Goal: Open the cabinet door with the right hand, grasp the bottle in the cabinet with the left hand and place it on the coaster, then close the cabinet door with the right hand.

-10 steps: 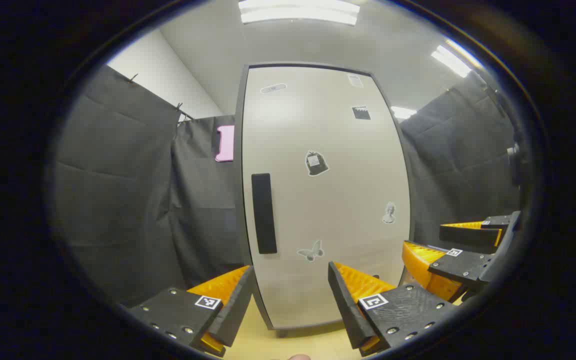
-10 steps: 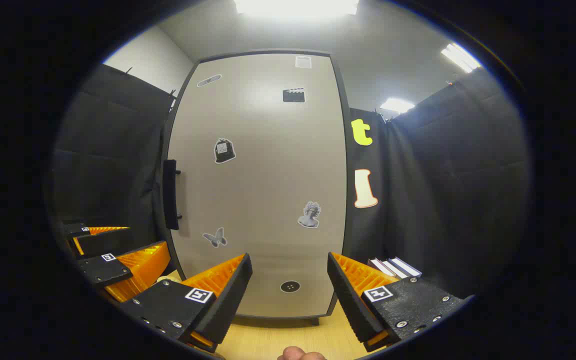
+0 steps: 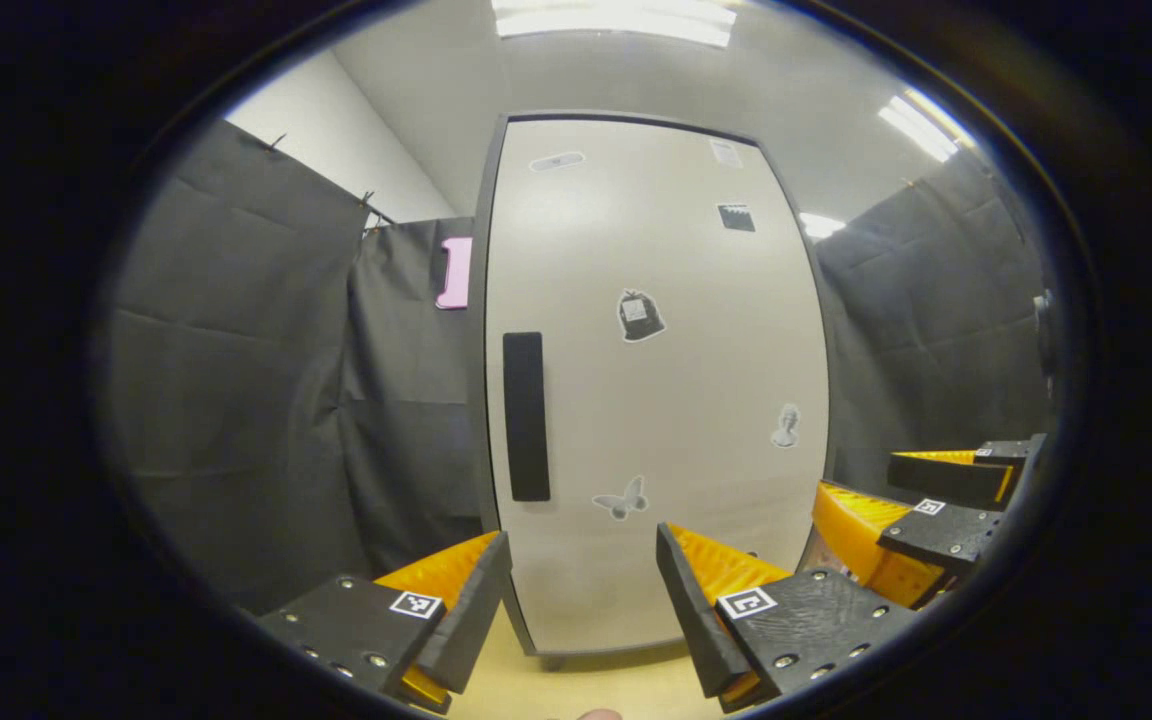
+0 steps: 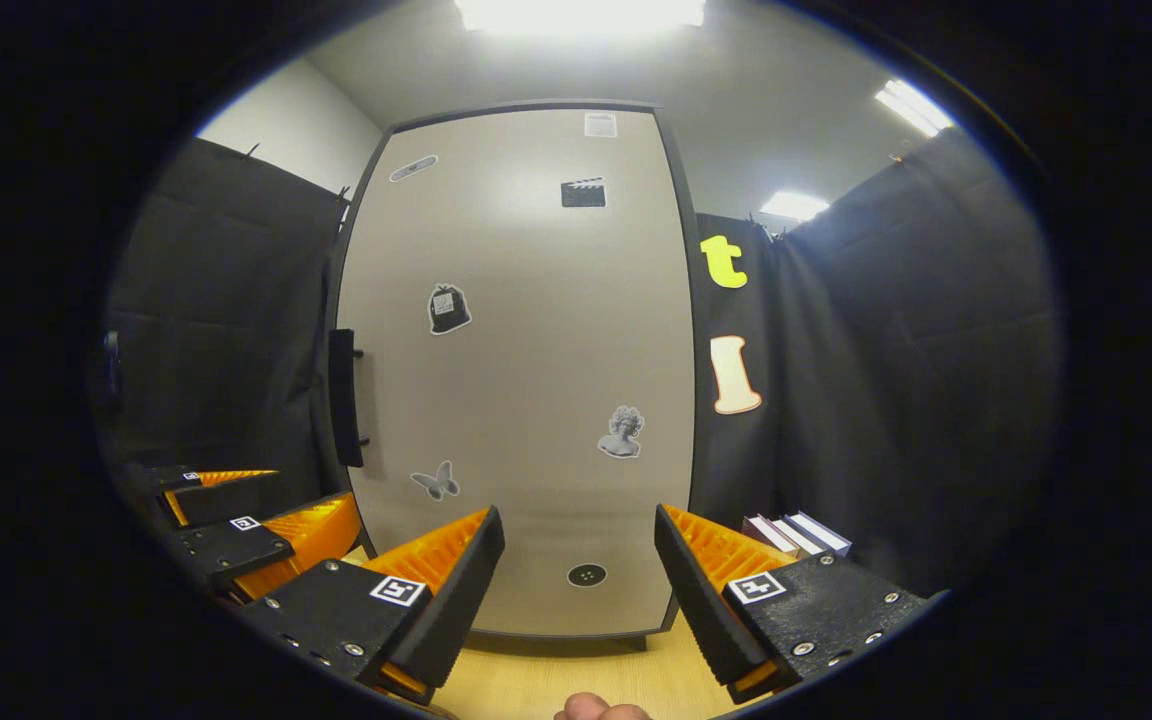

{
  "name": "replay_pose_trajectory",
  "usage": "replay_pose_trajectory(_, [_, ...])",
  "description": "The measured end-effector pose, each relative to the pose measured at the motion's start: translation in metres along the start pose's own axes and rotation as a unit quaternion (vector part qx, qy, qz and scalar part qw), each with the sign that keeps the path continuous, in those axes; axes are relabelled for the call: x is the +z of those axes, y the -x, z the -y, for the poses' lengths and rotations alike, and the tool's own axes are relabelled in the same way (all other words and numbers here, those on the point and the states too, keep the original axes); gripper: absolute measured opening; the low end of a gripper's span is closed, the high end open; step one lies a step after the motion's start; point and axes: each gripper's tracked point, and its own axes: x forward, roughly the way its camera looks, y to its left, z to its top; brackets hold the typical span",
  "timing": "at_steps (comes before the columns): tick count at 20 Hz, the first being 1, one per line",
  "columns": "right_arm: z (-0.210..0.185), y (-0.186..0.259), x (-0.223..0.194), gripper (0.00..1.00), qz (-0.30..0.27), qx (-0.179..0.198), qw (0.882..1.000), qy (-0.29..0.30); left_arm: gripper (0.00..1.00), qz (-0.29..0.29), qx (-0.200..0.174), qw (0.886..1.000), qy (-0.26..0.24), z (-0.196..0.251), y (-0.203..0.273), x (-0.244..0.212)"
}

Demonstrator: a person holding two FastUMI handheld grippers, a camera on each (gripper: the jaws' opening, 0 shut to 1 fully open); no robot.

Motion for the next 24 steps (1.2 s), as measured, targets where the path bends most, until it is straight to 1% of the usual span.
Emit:
replay_pose_trajectory(1, [0.0, 0.0, 0.001, 0.94, 0.0, 0.001, 1.0, -0.001, 0.87, 0.0, 0.0, 1.0, 0.0, 0.001, 0.0, 0.0])
replay_pose_trajectory(2, [0.001, -0.001, 0.0, 0.94, 0.0, 0.0, 1.0, 0.0, 0.84, 0.0, -0.002, 1.0, 0.001, 0.002, 0.001, 0.0])
replay_pose_trajectory(3, [0.003, -0.001, -0.001, 0.94, -0.001, -0.002, 1.0, 0.001, 0.87, 0.0, -0.002, 1.0, 0.002, 0.002, 0.0, -0.001])
replay_pose_trajectory(7, [0.002, 0.0, -0.003, 0.94, -0.004, 0.0, 1.0, -0.001, 0.87, 0.005, 0.003, 1.0, 0.008, 0.0, 0.001, 0.001])
replay_pose_trajectory(8, [0.002, 0.0, -0.003, 0.94, -0.004, 0.0, 1.0, 0.0, 0.84, 0.003, 0.001, 1.0, 0.007, 0.0, 0.001, -0.001])
replay_pose_trajectory(10, [-0.001, -0.001, -0.004, 0.94, -0.005, 0.003, 1.0, 0.0, 0.84, -0.001, 0.0, 1.0, 0.007, -0.001, 0.001, -0.003])
replay_pose_trajectory(11, [-0.001, -0.001, -0.004, 0.94, -0.006, 0.004, 1.0, 0.0, 0.87, -0.001, 0.0, 1.0, 0.008, -0.001, 0.0, -0.003])
replay_pose_trajectory(15, [-0.004, -0.004, -0.006, 0.94, -0.008, 0.008, 1.0, 0.001, 0.87, 0.0, 0.001, 1.0, 0.004, -0.004, 0.002, -0.003])
replay_pose_trajectory(20, [-0.015, -0.018, 0.01, 0.94, 0.002, 0.016, 1.0, 0.003, 0.87, 0.004, 0.004, 1.0, 0.004, -0.018, 0.011, -0.003])
replay_pose_trajectory(24, [-0.035, -0.04, 0.028, 0.94, 0.016, 0.032, 0.999, 0.007, 0.87, 0.0, 0.02, 1.0, 0.001, -0.042, 0.025, -0.009])
